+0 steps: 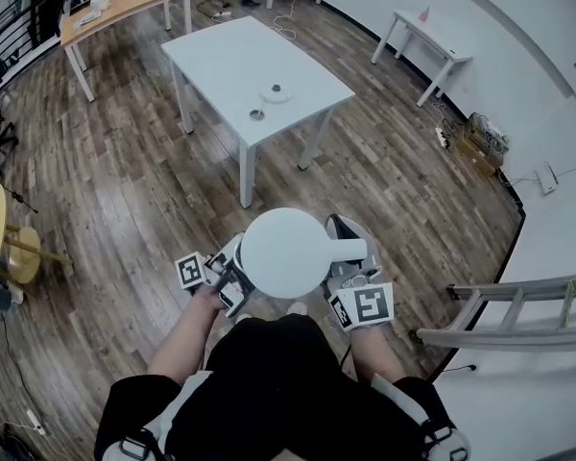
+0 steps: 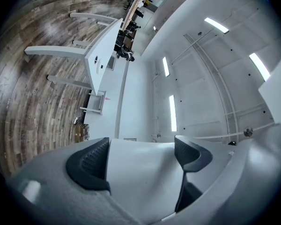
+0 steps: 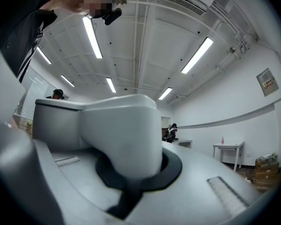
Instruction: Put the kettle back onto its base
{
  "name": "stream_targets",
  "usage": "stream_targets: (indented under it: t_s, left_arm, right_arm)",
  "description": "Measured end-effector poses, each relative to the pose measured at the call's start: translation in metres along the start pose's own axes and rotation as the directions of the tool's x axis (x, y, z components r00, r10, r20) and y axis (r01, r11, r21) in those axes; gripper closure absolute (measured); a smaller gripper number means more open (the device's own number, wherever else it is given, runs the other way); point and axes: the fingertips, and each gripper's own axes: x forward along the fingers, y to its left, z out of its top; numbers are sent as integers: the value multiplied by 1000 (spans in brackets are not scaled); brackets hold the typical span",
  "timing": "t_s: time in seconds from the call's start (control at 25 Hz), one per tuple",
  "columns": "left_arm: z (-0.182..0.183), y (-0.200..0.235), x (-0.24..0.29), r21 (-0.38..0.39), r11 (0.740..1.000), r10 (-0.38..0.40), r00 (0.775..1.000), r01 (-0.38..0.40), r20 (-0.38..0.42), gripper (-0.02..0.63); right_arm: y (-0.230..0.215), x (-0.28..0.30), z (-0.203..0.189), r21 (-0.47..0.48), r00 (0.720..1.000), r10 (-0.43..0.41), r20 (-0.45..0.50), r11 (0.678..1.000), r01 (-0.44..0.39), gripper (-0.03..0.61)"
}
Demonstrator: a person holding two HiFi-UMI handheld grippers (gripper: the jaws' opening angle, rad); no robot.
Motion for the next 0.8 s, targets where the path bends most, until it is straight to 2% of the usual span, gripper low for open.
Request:
stream_targets:
  t_s: [0.2,0.44,0.6,0.8]
  left_arm:
    - [23,16,24,5,1000,14,1000,-14,16,176]
    - [59,31,71,52,999,5,998,-8,65,176]
    - [81,44,107,91,996,1,998,-8,70,176]
    - [95,59,148,111,994,-5,996,-5,90,176]
  right_arm:
    - [-26,30,-11,12,1000,14,-5,1000,-14,574]
    - [-69,82,-19,20,997,76,25,997,-77,574]
    - [-103,109,-25,27,994,95,57,995,-97,574]
    - [-145,136,-31,34,990,119,73,992,-122,574]
